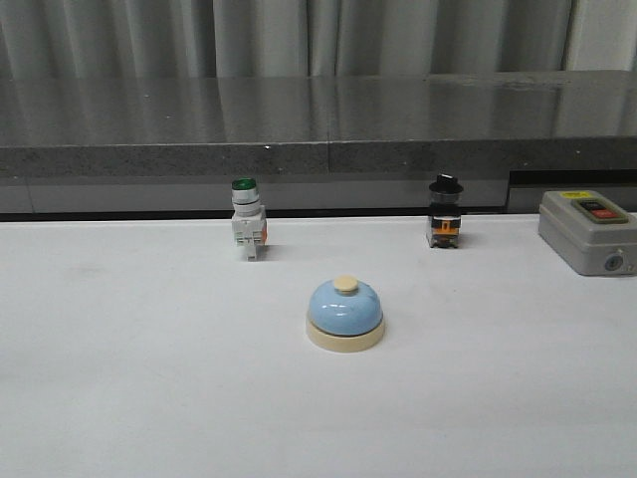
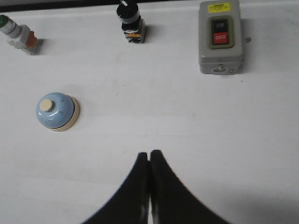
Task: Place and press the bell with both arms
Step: 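Move the closed right gripper above the bell's cream button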
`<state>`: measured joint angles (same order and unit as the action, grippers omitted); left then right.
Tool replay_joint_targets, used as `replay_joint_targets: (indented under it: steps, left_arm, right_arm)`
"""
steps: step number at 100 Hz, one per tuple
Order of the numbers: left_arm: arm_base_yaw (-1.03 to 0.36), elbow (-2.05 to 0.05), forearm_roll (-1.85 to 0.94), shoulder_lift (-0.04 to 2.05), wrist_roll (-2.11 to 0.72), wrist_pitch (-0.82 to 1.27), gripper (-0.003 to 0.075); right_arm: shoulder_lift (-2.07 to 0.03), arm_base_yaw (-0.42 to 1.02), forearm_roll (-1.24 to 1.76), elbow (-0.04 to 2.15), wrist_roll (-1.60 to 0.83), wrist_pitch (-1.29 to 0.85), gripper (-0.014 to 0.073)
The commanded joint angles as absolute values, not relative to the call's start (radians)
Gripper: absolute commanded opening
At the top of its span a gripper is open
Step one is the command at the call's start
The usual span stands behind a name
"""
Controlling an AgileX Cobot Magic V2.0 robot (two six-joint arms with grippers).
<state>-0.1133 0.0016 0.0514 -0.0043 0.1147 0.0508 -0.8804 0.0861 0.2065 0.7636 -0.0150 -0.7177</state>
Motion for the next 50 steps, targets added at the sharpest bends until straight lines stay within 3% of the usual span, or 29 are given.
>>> replay_joint_targets:
  steps: [1,50]
  left_arm:
    - [-0.111,0.043,0.045,-0.035,0.124,-0.032,-0.002]
    - [-0.111,0.043,0.045,-0.035,0.124,-0.032,-0.002]
  right_arm:
    - [-0.951,0.131,0.229,0.825,-0.033,-0.644,-0.006]
    - [-1.434,0.422,0.224,1.084,-0.035,-0.512,-0.006]
